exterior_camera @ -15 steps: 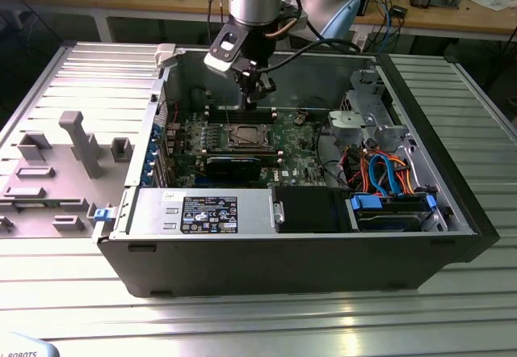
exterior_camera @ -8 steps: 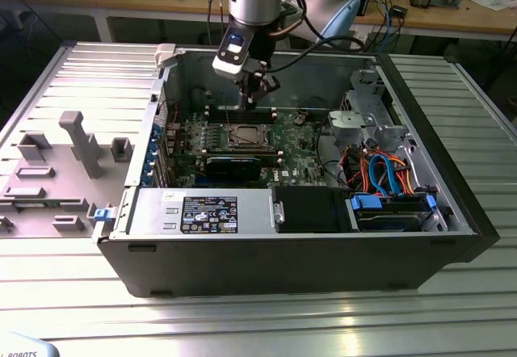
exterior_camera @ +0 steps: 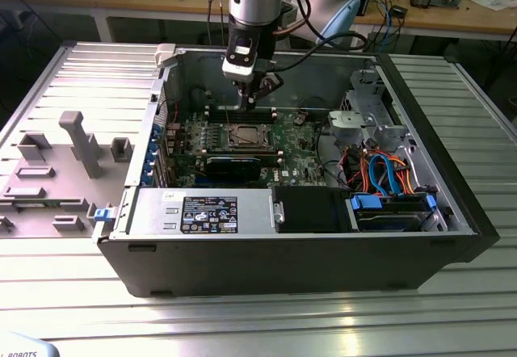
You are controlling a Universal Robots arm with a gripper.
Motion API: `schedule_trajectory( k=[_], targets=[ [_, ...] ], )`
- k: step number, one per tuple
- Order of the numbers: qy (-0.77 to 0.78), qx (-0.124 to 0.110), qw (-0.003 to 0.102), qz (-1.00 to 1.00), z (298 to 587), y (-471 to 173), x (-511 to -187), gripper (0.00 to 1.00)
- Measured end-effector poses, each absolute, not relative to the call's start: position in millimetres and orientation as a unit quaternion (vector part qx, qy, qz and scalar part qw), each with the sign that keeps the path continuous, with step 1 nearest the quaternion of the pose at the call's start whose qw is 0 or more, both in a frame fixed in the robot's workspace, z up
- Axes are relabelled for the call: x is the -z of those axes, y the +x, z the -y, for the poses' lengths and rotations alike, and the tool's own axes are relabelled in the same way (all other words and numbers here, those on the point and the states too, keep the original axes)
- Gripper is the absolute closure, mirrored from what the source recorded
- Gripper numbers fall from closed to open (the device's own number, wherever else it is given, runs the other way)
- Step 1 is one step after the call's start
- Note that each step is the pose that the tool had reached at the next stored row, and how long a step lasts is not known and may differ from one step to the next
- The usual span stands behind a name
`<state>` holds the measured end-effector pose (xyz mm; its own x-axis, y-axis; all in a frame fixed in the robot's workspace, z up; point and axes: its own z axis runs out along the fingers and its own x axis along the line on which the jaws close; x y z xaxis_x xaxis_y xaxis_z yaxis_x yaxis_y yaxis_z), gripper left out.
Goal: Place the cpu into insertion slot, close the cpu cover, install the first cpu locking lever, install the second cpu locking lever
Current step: 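Install the first cpu locking lever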
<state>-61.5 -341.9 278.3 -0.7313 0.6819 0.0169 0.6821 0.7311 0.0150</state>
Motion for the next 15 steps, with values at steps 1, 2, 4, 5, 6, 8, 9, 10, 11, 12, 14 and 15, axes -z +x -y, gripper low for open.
schedule_trajectory(
  k=[1, 2, 4, 5, 6, 8, 9, 10, 11, 12, 14, 15],
  targets=[
    [-0.358, 0.01, 0.005, 0.934, 341.9, -61.5, -278.3, 0.89],
    [-0.347, 0.01, 0.005, 0.938, 341.9, -61.5, -278.3, 0.89],
    [-0.325, 0.01, 0.006, 0.946, 341.9, -61.5, -278.3, 0.89],
    [-0.32, 0.01, 0.006, 0.947, 341.9, -61.5, -278.3, 0.89],
    [-0.32, 0.01, 0.006, 0.947, 341.9, -61.5, -278.3, 0.89],
    [-0.317, 0.01, 0.006, 0.948, 341.9, -61.5, -278.3, 0.89],
    [-0.316, 0.01, 0.006, 0.949, 341.9, -61.5, -278.3, 0.89],
    [-0.315, 0.01, 0.006, 0.949, 341.9, -61.5, -278.3, 0.89],
    [-0.315, 0.01, 0.006, 0.949, 341.9, -61.5, -278.3, 0.89],
    [-0.314, 0.01, 0.006, 0.949, 341.9, -61.5, -278.3, 0.89],
    [-0.312, 0.01, 0.006, 0.95, 341.9, -61.5, -278.3, 0.89],
    [-0.311, 0.01, 0.006, 0.95, 341.9, -61.5, -278.3, 0.89]
  ],
)
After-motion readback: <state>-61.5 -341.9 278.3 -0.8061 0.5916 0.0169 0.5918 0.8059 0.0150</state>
